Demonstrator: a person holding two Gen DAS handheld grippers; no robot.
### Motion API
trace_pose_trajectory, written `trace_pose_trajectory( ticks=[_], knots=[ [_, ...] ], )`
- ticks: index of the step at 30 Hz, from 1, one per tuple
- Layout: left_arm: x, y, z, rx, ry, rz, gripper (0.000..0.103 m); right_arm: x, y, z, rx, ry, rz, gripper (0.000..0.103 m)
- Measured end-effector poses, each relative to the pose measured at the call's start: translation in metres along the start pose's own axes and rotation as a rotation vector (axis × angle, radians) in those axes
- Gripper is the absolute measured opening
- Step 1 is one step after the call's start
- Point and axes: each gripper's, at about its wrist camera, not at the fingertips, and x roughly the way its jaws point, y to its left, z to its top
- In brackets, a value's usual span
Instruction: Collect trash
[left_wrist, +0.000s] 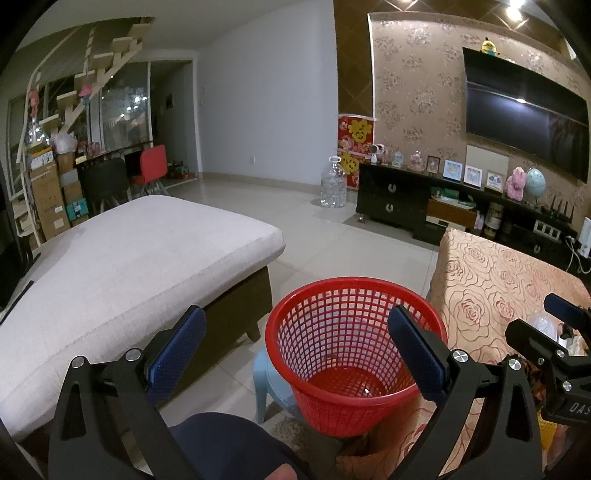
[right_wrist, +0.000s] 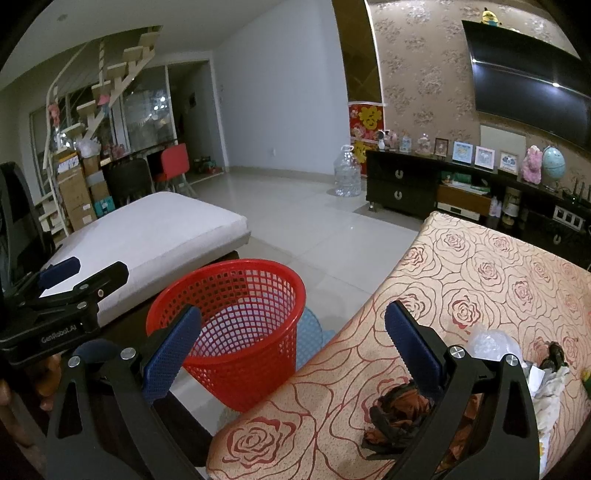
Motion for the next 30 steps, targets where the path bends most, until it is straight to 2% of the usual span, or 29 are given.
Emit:
trace_pose_trajectory(
  ticks=[22, 30],
  knots=[
    [0.001, -0.001, 0.001, 0.001, 0.002, 0.000, 0.095, 0.000, 0.000, 0.000, 0.001, 0.001, 0.000, 0.096],
    [0.004, -0.004, -0.014, 0.009, 0.009, -0.006, 0.095, 0.001, -0.004, -0.005, 0.008, 0.005, -0.010, 0.096]
  ],
)
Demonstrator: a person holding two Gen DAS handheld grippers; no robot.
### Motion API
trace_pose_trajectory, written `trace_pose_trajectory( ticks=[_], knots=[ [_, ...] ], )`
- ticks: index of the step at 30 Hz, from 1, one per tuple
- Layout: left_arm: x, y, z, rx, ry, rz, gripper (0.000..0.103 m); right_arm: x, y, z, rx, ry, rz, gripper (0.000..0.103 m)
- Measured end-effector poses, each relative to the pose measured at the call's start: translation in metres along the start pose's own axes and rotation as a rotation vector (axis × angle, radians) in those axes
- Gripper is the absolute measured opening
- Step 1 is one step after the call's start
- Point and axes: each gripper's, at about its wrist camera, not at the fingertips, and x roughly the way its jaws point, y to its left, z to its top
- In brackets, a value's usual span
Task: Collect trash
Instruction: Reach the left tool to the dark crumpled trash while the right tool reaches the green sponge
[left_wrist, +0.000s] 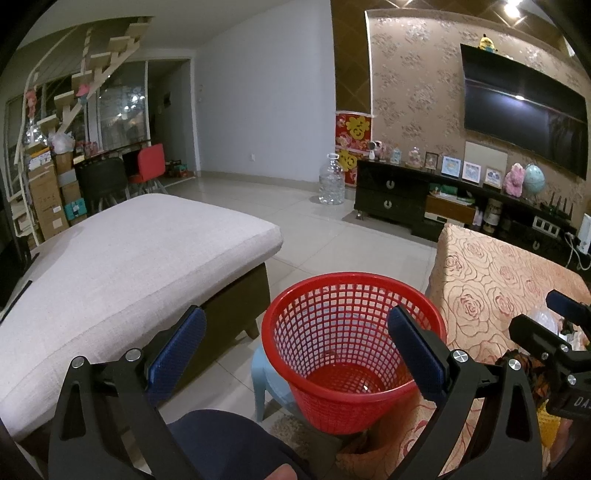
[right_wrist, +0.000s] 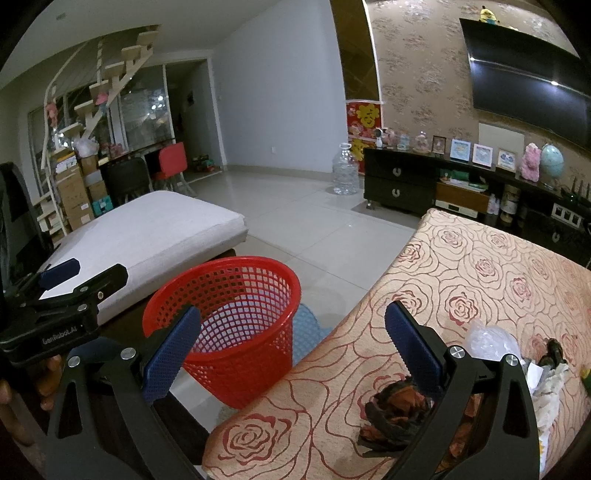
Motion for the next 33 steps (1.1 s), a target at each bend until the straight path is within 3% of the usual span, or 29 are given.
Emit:
trace_pose_trajectory(
  ticks=[9, 20, 25, 33],
  knots=[
    [0.003, -0.011, 0.000, 0.021, 0.020, -0.025, 0.095, -0.013, -0.019, 0.003, 0.025, 0.001, -0.042, 0.096],
    [0.009, -0.052, -0.004, 0.106, 0.050, -0.134, 0.095, -0.073, -0.125, -0.002, 0.208, -0.034, -0.268, 0.096],
    [0.012, -0.091, -0.011, 0.193, 0.081, -0.233, 0.095, -0.098, -0.164, -0.017, 0.300, -0.046, -0.357, 0.096],
    [0.010, -0.174, -0.022, 0.371, 0.142, -0.482, 0.095, -0.116, -0.202, -0.034, 0.399, -0.051, -0.423, 0.096]
  ],
)
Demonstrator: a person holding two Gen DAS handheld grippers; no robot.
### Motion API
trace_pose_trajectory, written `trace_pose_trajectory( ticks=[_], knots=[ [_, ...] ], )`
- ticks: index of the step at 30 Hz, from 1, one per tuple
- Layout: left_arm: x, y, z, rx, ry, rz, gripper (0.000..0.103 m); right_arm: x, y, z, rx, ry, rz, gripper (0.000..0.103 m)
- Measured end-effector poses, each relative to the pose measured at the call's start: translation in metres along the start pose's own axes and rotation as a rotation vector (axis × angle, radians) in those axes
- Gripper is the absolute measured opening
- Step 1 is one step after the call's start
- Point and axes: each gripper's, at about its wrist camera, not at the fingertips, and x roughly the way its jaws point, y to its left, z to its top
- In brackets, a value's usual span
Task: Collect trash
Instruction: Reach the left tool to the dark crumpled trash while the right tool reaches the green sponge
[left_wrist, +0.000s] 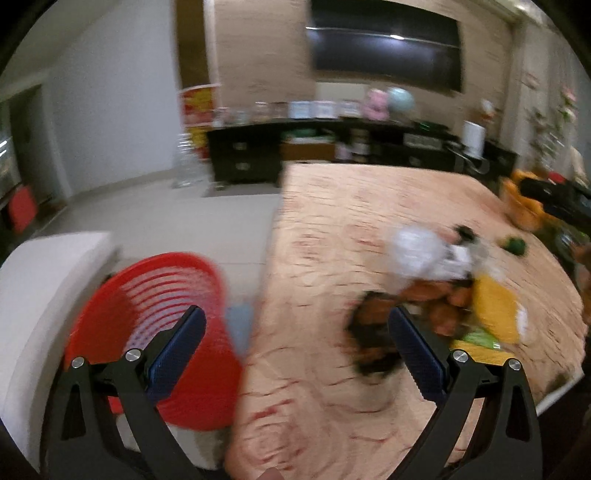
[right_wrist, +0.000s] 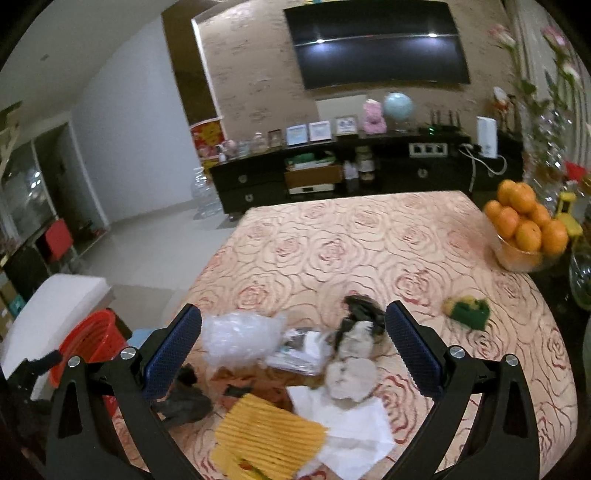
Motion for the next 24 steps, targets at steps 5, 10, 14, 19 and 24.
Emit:
trace_pose_trajectory(
  ticks=[5, 10, 14, 19, 24],
  knots=[
    [0.034, -0.046, 0.006, 0.114, 0.051, -0.100, 0.095, 0.001, -0.014, -0.001, 0.027, 0.011, -0.023, 0.096],
    [0.086, -0.062, 0.002, 0.130, 0.170, -0.133, 0.095, -0.002, -0.028, 0.000, 0.053, 0.018, -0.046, 0.096],
    [0.111, -0.054, 0.002, 0.076, 0.219, -0.159, 0.095, -0.001, -0.041, 0.000, 0.081, 0.028, -0.065, 0.096],
    [0.117, -0.044, 0.001, 0.003, 0.229, -0.206, 0.092, 0.005, -0.060, 0.001, 0.128, 0.054, -0.089, 0.096],
    [0.116, -0.036, 0.004, -0.041, 0.251, -0.286, 0.070, 0.011, -0.083, 0.014, 0.175, 0.071, -0.116, 0.096]
  ],
)
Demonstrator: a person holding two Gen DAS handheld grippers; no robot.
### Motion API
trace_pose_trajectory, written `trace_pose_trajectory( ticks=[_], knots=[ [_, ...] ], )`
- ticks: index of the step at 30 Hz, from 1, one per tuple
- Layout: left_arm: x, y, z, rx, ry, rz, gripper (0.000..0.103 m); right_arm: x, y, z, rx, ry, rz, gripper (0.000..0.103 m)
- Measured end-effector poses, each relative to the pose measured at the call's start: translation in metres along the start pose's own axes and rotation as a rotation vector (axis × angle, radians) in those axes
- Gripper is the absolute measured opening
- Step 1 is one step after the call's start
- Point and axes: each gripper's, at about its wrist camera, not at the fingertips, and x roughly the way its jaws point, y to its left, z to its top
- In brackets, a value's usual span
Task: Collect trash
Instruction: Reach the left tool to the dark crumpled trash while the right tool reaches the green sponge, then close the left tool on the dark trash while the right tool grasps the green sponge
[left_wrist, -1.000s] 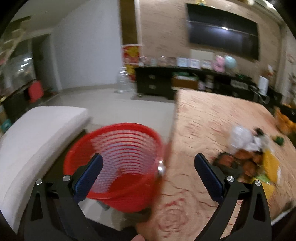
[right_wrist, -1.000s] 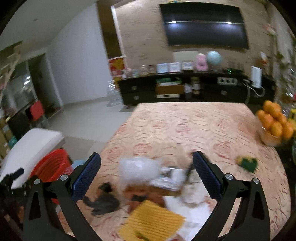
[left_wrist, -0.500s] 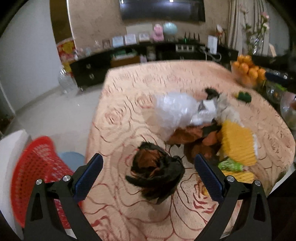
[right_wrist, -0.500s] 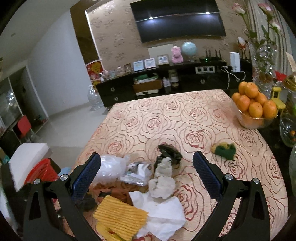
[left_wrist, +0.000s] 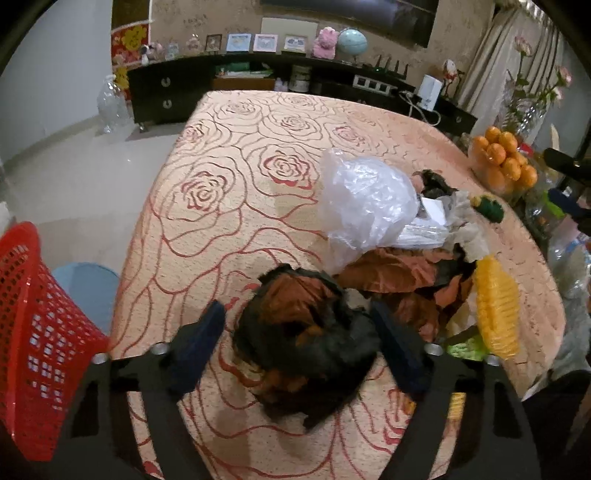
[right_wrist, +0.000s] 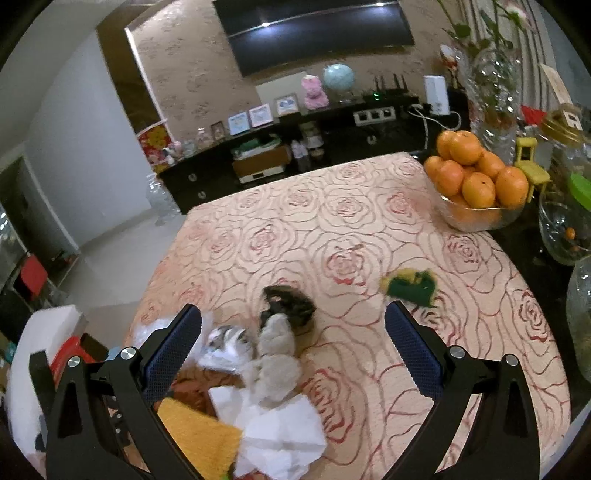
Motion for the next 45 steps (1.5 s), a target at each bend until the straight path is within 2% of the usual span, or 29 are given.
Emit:
trace_pose_trajectory(
  ticks=[2, 7, 10, 14, 19, 22, 27, 30, 36, 45],
  knots=[
    [0.001, 0.000, 0.000, -0.013, 0.003, -0.033, 0.058, 0.005, -0.012, 0.012, 0.018, 0.004, -0.016, 0.096],
    [-0.005, 0.006, 0.000, -0.046, -0.018, -0.038, 0.052, 0.030, -0.034, 0.036, -0.042, 0.023, -0.129, 0.096],
    [-0.013, 0.013, 0.001, -0.077, -0.047, -0.028, 0.051, 0.048, -0.051, 0.038, -0.044, 0.032, -0.171, 0.096],
    [-0.024, 0.016, 0.003, -0.062, -0.100, 0.032, 0.051, 0.083, -0.074, 0.026, 0.003, 0.079, -0.224, 0.096],
    [-0.032, 0.014, 0.006, -0.033, -0.149, 0.094, 0.051, 0.113, -0.079, 0.016, -0.017, 0.135, -0.259, 0.096],
    [-0.035, 0.011, 0.007, -0.016, -0.165, 0.104, 0.052, 0.126, -0.083, 0.011, -0.024, 0.172, -0.293, 0.094],
    [-0.038, 0.009, 0.009, 0.006, -0.186, 0.121, 0.052, 0.133, -0.089, 0.006, -0.033, 0.206, -0.301, 0.070],
    [-0.040, 0.012, 0.011, -0.008, -0.192, 0.126, 0.052, 0.136, -0.089, 0.005, -0.039, 0.221, -0.300, 0.060],
    [-0.045, 0.016, 0.014, -0.017, -0.216, 0.152, 0.052, 0.129, -0.087, 0.008, -0.020, 0.205, -0.278, 0.056],
    [-0.048, 0.021, 0.012, -0.032, -0.250, 0.187, 0.052, 0.099, -0.052, 0.026, -0.056, 0.078, -0.218, 0.056]
  ],
)
